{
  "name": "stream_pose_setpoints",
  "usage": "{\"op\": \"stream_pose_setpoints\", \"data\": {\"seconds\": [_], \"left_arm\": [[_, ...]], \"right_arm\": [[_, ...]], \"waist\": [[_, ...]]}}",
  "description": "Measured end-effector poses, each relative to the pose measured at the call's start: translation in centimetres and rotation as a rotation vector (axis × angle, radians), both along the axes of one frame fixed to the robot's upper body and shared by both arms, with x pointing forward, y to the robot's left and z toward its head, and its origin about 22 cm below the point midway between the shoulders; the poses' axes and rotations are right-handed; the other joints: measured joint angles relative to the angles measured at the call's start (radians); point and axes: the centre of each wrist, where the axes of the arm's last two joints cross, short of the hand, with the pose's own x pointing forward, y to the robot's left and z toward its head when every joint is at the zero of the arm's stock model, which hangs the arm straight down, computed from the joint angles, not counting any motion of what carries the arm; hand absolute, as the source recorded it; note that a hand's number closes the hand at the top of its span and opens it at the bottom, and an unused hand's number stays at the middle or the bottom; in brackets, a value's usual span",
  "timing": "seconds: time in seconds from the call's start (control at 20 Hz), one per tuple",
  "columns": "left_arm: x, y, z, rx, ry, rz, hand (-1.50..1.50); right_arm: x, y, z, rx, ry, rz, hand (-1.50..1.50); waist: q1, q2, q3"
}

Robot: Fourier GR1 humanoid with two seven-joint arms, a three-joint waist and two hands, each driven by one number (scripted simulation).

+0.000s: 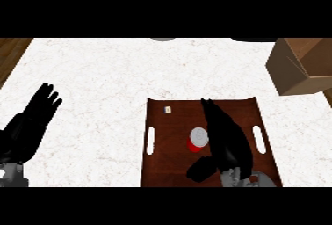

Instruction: Pick the can from the tray and place it in the cardboard box

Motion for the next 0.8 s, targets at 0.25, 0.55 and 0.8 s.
{"op": "stream_pose_setpoints", "data": {"seconds": [0.25,0.55,0.8], "left_arm": [[-0.2,0.3,-0.2,0.001,0.004,0.002,0.0],[-0.2,0.2,-0.2,0.005,0.005,0.001,0.0],[-0.2,0.0,0.2,0.001,0.002,-0.004,0.0]], "right_arm": [[0.8,1.0,0.0,-0.03,-0.007,0.008,-1.5],[1.4,2.0,-1.1,-0.076,0.031,0.015,-1.5],[2.1,2.2,-1.7,-0.092,0.058,0.009,-1.5]], "waist": [[0.001,0.0,0.0],[0.002,0.0,0.0],[0.002,0.0,0.0]]}}
